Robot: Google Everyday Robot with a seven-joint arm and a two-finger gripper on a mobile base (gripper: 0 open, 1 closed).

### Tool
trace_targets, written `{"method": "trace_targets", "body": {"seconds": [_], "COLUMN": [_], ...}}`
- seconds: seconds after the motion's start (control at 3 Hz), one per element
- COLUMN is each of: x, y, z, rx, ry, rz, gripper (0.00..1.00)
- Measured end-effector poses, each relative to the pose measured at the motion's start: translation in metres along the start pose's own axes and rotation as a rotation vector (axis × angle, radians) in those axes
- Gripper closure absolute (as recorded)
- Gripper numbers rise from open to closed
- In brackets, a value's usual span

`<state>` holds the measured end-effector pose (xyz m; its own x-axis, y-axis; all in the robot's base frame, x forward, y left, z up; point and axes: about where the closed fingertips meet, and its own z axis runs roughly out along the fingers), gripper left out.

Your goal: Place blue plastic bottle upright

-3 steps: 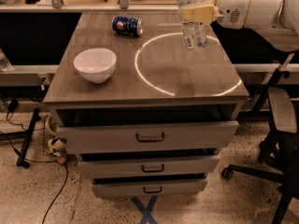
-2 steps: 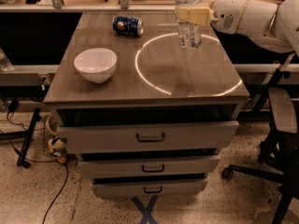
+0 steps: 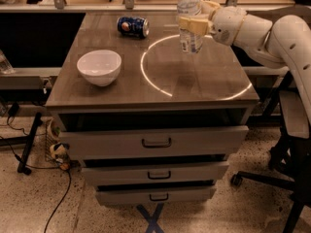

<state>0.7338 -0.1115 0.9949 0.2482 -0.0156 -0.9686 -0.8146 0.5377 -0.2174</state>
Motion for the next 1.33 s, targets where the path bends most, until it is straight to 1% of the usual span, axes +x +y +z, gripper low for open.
{"method": "trace_targets", "body": {"seconds": [0.33,0.67,1.0,1.33], "x": [0.018,0.033,0.039,0.054], "y": [0.002,0.005,0.007,0.013], "z": [0.002,0.001,0.002,0.004], "rx": [-0.001,0.002,-0.003,-0.012], "ry": [-0.018,-0.061,-0.074,-0.062], "rz": [-0.015,0.009,0.022,0.051], "gripper": [1.00,0.96,0.74,0.43]}}
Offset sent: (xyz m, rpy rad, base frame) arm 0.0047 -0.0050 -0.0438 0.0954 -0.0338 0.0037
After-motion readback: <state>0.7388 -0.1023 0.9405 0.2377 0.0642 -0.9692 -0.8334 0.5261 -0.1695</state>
